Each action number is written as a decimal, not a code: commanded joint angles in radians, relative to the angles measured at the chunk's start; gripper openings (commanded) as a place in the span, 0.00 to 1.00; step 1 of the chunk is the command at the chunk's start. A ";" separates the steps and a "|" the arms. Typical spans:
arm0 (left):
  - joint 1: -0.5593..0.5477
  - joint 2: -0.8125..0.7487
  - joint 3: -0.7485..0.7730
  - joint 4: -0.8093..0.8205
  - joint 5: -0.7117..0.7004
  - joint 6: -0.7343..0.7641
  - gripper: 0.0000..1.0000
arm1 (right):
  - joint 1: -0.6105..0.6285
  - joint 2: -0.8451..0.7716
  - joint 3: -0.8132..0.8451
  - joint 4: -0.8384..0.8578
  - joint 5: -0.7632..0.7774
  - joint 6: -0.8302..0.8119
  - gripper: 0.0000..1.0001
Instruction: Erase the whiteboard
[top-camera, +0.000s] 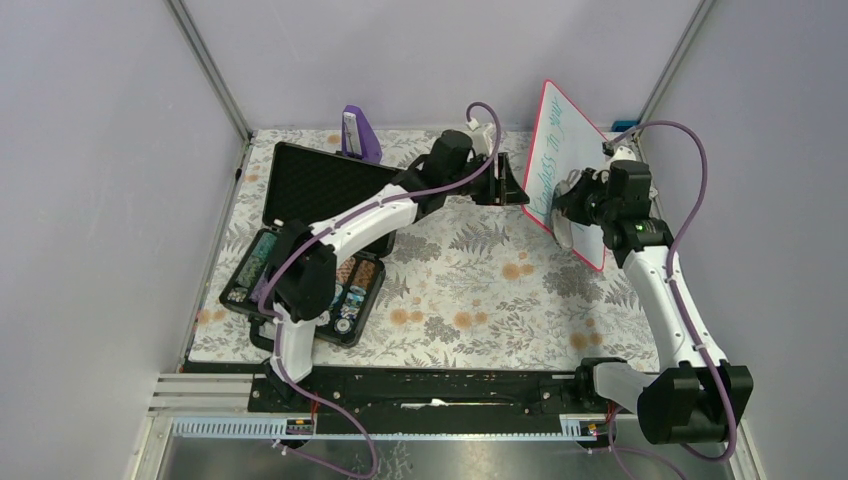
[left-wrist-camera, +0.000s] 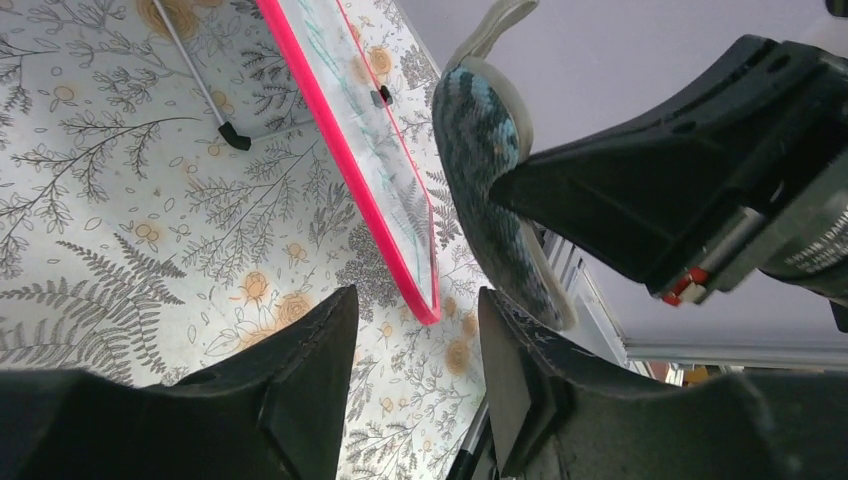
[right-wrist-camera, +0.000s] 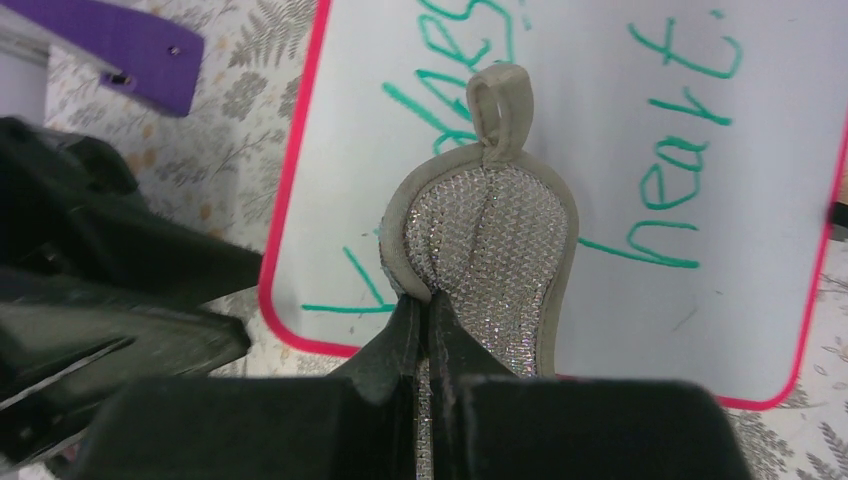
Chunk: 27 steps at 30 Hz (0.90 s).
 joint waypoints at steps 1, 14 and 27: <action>-0.009 0.027 0.095 -0.011 -0.015 0.000 0.48 | -0.003 -0.024 -0.017 0.072 -0.140 -0.032 0.00; -0.012 0.055 0.124 -0.026 -0.055 0.008 0.36 | 0.000 -0.007 -0.037 0.098 -0.201 -0.047 0.00; -0.022 0.083 0.152 -0.043 -0.055 0.010 0.16 | 0.003 0.019 -0.032 0.134 -0.296 -0.033 0.00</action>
